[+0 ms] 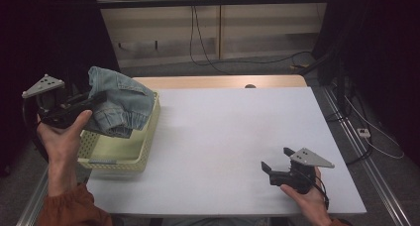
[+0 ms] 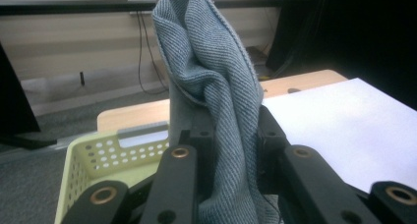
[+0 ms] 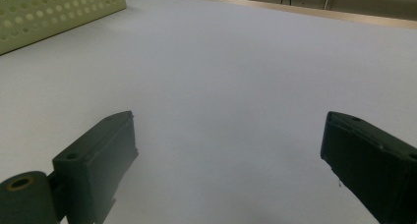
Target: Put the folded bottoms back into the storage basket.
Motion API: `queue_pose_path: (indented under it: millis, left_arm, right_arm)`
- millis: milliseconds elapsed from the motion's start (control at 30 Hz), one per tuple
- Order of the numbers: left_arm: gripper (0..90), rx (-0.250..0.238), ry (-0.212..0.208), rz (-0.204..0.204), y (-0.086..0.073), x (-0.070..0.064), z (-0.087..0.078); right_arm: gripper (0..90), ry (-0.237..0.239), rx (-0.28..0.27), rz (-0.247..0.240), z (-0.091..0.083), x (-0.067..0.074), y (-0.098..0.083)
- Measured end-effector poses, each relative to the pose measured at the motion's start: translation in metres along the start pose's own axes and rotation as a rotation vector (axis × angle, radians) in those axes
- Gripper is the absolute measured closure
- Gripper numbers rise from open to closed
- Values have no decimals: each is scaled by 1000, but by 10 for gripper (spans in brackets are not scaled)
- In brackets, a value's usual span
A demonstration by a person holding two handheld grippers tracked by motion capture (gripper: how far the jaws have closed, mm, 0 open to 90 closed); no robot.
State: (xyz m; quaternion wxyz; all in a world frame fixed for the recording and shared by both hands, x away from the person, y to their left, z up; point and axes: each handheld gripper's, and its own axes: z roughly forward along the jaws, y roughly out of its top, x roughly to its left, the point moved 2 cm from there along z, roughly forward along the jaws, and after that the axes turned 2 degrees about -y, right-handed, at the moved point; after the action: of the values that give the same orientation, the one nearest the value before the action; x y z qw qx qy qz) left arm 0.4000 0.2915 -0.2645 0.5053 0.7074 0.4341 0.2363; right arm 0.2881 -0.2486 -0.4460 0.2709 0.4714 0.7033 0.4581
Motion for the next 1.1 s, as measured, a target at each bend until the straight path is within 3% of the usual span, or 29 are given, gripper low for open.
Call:
queue_pose_path:
  millis: [467,800,1100]
  left_arm:
    - [757,91,35,-48,-17,23,20]
    - [757,135,41,-58,-25,33,23]
    - [756,213,63,-52,-34,38,35]
  right_arm:
    - [66,1,2,-1,0,0,0]
    - [66,1,4,-2,0,0,0]
    - [66,1,5,-2,0,0,0]
